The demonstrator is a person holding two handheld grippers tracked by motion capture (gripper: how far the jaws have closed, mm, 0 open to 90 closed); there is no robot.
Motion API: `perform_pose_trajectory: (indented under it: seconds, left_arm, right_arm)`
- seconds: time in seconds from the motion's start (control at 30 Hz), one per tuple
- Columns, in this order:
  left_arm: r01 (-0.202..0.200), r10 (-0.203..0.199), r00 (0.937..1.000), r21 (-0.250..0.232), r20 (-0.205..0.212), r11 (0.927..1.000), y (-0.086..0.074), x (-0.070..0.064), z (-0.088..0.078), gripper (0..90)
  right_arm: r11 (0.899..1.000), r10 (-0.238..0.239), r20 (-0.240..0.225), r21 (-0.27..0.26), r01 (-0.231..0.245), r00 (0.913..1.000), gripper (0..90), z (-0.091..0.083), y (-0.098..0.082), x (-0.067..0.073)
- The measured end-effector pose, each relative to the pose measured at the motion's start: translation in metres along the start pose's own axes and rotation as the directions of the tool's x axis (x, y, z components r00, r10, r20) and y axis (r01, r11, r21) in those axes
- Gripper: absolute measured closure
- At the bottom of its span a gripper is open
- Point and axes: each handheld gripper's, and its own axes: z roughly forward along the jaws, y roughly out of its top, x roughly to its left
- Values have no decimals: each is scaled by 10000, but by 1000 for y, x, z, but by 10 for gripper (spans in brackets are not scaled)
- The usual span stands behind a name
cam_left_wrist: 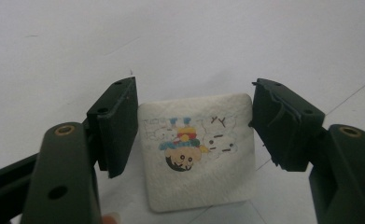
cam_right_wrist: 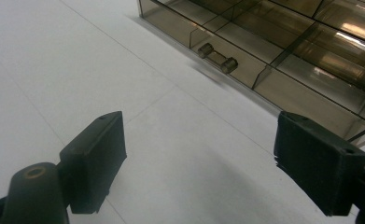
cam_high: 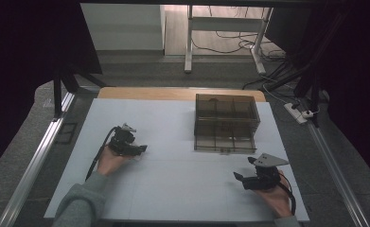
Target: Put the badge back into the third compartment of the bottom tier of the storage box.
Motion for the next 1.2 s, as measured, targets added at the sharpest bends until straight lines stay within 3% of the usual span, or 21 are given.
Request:
perform_pose_trajectory:
  seconds: [0.77, 1.2]
  left_arm:
    - [-67, 85, 9997, -785, 217, 9969, 6, -6, -15, 333]
    - [-347, 417, 9975, -1189, 572, 9923, 17, -21, -22, 333]
  right_arm:
    - [10000, 9, 0, -8, -9, 10000, 166, 0, 0, 0]
    - [10000, 9, -29, -70, -10, 10000, 167, 0, 0, 0]
